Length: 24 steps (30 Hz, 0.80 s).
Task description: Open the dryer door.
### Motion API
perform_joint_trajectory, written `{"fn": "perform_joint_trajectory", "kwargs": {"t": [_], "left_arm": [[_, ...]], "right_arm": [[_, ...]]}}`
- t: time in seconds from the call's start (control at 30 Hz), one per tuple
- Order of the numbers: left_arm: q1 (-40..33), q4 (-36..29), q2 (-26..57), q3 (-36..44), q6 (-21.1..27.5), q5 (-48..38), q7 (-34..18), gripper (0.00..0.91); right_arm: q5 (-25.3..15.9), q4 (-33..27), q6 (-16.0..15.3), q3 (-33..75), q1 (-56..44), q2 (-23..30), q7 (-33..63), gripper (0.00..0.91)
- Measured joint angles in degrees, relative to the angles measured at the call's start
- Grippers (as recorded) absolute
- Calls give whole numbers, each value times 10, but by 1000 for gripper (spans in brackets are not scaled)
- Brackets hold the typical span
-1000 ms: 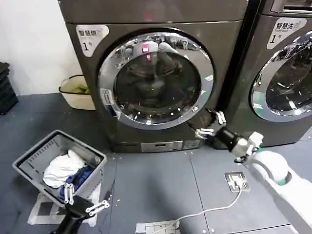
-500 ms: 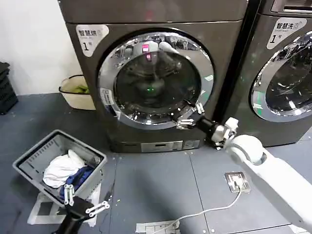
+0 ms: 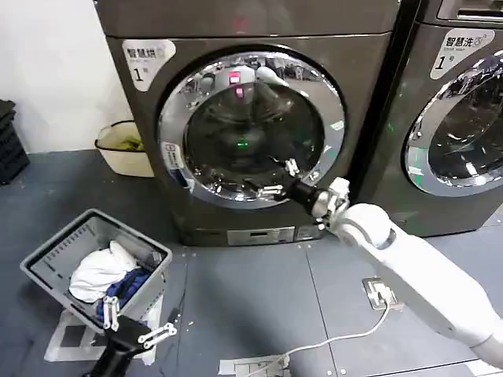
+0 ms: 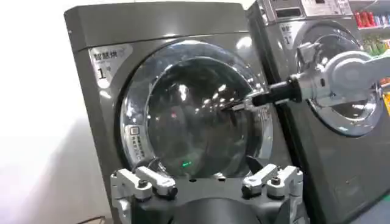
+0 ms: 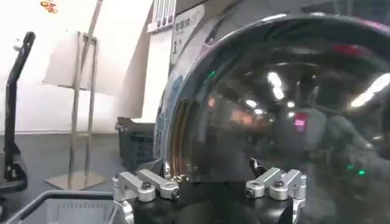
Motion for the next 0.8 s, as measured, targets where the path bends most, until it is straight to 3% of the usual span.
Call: {"fn": "perform_joint_trajectory", "kwargs": {"t": [0.8], "left_arm": [[-3, 3, -2, 1, 0, 0, 1, 907]], "right_arm": [[-1, -68, -9, -72, 77, 89, 9, 907]]}}
